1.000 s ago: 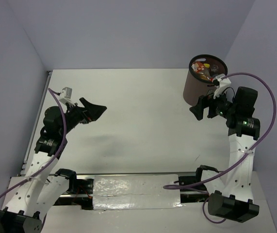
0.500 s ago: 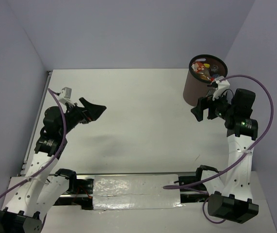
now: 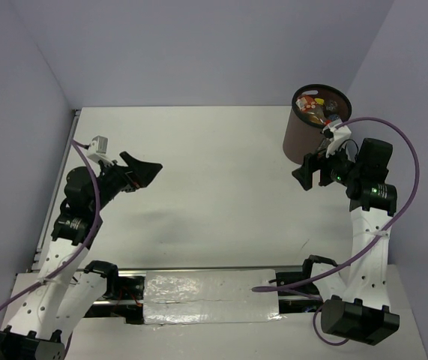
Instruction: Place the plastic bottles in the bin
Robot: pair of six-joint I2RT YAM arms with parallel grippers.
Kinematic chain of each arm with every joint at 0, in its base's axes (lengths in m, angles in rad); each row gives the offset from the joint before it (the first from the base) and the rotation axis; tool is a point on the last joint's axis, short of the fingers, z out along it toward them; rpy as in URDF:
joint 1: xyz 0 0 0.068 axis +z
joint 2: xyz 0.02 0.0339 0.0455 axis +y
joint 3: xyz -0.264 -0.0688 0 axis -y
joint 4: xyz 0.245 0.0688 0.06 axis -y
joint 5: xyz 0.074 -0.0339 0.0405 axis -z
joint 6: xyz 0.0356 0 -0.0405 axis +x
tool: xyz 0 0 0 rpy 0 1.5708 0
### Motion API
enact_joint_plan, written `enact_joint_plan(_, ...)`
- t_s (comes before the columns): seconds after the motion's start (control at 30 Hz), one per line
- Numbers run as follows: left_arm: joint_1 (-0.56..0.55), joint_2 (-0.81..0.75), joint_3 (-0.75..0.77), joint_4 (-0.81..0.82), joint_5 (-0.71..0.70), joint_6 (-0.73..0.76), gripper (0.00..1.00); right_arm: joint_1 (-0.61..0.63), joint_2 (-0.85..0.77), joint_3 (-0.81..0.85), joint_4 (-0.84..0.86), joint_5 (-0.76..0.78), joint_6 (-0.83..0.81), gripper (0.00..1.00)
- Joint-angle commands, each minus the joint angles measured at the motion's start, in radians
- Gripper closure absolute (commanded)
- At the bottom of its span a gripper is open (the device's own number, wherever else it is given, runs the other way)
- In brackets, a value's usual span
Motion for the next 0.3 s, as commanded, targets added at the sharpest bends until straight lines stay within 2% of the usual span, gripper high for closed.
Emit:
enact_joint_plan(0.0, 0.005, -0.017, -0.004, 0.011, -0.010, 0.009, 0.01, 0.003, -0.008, -0.009, 0.047, -0.024, -0.010, 0.00)
enact_joint_plan(0.27, 0.006, -0.022, -0.013, 0.018, -0.010, 0.010, 0.01, 0.003, -0.018, -0.010, 0.076, 0.005, 0.013, 0.00)
